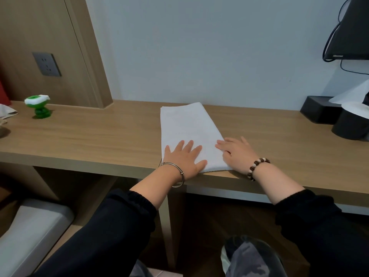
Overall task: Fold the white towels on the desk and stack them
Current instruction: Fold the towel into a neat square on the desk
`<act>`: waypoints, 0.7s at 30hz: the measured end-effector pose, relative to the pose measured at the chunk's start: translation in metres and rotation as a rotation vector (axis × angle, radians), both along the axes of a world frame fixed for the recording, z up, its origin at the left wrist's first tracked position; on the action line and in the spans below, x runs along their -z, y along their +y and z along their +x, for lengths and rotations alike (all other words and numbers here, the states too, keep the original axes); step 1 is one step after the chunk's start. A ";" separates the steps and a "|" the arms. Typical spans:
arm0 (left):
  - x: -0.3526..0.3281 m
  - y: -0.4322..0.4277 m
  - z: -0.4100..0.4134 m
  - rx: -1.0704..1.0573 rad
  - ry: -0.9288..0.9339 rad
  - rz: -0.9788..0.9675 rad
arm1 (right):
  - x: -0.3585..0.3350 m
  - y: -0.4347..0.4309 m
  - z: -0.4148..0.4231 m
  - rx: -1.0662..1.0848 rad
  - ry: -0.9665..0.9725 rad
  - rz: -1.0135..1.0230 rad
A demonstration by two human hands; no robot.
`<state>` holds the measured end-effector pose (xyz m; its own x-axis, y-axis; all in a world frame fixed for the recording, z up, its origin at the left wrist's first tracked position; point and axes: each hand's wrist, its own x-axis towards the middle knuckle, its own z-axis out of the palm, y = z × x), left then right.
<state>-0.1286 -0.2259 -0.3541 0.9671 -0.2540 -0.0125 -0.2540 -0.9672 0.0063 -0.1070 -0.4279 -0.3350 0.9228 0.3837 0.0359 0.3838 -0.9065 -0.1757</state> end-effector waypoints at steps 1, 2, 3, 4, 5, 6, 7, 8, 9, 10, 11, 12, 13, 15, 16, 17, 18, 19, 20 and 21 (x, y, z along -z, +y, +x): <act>0.000 0.001 0.000 0.011 -0.001 0.004 | 0.000 0.001 0.001 -0.008 -0.019 0.028; 0.000 0.003 0.001 0.029 0.001 0.015 | -0.001 0.001 0.002 -0.013 -0.040 0.068; 0.000 0.006 0.003 0.053 0.009 0.029 | -0.002 0.002 0.003 -0.013 -0.058 0.113; -0.001 0.011 0.006 0.075 0.023 0.043 | -0.004 0.001 0.003 -0.009 -0.071 0.159; -0.003 0.017 0.009 0.087 0.037 0.066 | -0.007 -0.001 0.002 -0.011 -0.080 0.193; -0.006 0.024 0.014 0.084 0.043 0.101 | -0.010 -0.002 0.001 -0.026 -0.085 0.218; -0.010 0.032 0.020 0.063 0.041 0.144 | -0.012 -0.003 -0.002 -0.047 -0.080 0.245; -0.014 0.041 0.025 0.026 0.038 0.186 | -0.013 -0.002 -0.006 -0.072 -0.061 0.278; -0.019 0.048 0.030 -0.024 0.034 0.217 | -0.014 -0.001 -0.010 -0.095 -0.026 0.310; -0.023 0.053 0.033 -0.080 0.020 0.236 | -0.012 0.002 -0.014 -0.115 0.013 0.329; -0.027 0.057 0.036 -0.126 -0.011 0.243 | -0.010 0.004 -0.018 -0.133 0.036 0.326; -0.029 0.059 0.038 -0.155 -0.055 0.228 | -0.007 0.007 -0.019 -0.150 0.035 0.304; -0.030 0.058 0.037 -0.158 -0.097 0.168 | -0.004 0.011 -0.020 -0.155 0.017 0.279; -0.033 0.053 0.032 -0.061 -0.144 -0.088 | -0.001 0.017 -0.019 -0.136 -0.032 0.252; -0.036 0.049 0.027 0.018 -0.146 -0.224 | 0.001 0.021 -0.019 -0.123 -0.050 0.248; -0.039 0.045 0.020 0.087 -0.143 -0.323 | 0.002 0.023 -0.018 -0.111 -0.063 0.245; -0.040 0.042 0.011 0.140 -0.144 -0.379 | 0.004 0.026 -0.018 -0.099 -0.074 0.235; -0.041 0.040 0.003 0.179 -0.149 -0.394 | 0.005 0.029 -0.018 -0.086 -0.083 0.216; -0.041 0.038 -0.004 0.209 -0.154 -0.375 | 0.005 0.032 -0.018 -0.075 -0.092 0.190; -0.039 0.038 -0.010 0.232 -0.153 -0.333 | 0.005 0.035 -0.018 -0.068 -0.106 0.163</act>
